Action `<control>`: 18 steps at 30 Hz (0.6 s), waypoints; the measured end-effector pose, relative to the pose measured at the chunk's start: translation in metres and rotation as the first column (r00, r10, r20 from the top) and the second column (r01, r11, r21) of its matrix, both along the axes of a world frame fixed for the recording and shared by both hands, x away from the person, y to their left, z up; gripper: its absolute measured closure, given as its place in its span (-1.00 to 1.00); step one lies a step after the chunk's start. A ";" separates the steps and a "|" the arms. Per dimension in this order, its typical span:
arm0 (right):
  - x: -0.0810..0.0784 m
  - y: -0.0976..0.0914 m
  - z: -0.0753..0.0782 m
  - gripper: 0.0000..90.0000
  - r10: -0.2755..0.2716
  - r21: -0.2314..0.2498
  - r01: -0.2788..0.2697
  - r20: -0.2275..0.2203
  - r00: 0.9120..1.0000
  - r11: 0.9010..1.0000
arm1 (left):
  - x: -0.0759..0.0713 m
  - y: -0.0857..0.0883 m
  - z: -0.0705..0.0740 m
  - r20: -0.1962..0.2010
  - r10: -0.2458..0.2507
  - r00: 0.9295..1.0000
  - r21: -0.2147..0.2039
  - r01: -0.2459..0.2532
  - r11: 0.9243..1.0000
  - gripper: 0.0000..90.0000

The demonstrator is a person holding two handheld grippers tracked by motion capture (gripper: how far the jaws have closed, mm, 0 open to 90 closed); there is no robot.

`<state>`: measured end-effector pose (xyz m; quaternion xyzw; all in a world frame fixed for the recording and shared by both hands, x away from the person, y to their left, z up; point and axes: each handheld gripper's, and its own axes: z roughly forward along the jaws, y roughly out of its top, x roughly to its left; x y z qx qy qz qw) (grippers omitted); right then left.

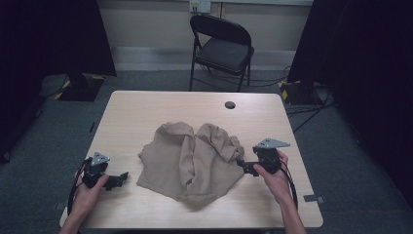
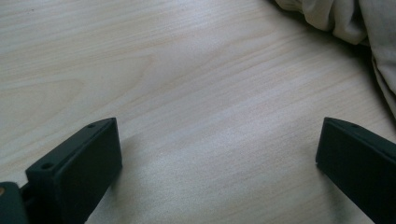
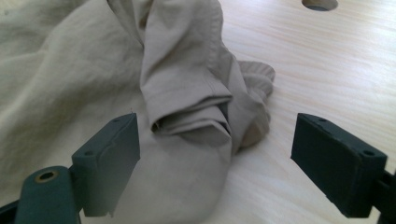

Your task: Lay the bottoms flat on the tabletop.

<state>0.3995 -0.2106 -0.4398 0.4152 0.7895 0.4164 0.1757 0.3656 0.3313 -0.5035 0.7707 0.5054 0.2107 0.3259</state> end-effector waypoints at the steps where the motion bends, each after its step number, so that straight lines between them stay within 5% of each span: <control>1: 0.002 0.002 0.002 -0.66 0.009 0.000 -0.009 0.001 1.000 1.000 | 0.000 0.000 0.000 0.001 0.000 1.000 0.000 0.000 1.000 -1.00; 11: 0.019 0.023 0.025 -0.58 0.058 0.011 -0.059 0.056 0.997 0.998 | 0.000 0.000 0.000 0.000 0.000 1.000 0.000 0.000 1.000 -1.00; 18: 0.036 0.039 0.035 -0.61 0.105 0.038 -0.107 0.050 0.993 0.994 | 0.000 0.000 0.000 0.000 0.000 1.000 0.000 0.000 1.000 -1.00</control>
